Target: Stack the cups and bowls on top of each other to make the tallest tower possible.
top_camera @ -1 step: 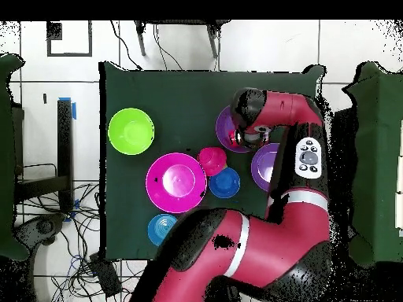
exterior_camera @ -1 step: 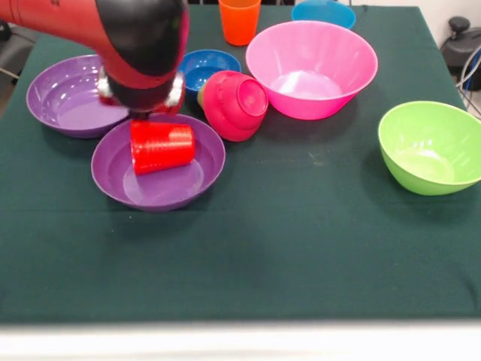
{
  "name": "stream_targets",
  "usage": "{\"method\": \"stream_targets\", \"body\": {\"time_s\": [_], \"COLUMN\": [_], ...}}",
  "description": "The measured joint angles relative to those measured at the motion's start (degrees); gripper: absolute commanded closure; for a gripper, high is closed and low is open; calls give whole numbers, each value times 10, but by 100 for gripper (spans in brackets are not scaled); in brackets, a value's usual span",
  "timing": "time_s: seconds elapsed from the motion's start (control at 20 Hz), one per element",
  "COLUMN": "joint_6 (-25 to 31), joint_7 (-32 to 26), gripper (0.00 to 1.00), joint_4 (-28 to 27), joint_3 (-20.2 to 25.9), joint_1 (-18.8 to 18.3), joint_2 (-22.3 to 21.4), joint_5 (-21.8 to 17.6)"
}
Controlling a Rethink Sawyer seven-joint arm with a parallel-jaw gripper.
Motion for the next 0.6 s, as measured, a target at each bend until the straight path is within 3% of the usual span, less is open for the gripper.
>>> {"method": "stream_targets", "body": {"time_s": [0.1,0.25,0.3,0.35,0.6], "joint_6": [-113,-233,-296,-395,-572], "joint_7": [0,0,0,0,0], "gripper": [100,100,100,100,100], "joint_4": [34,73,93,125,180], "joint_3": [4,14,22,35,53], "joint_1": [-13,-29,-38,-53,-75], "joint_2": [-21,-46,-59,-79,-115], "joint_5": [-3,-7,-10,-20,-44]}}
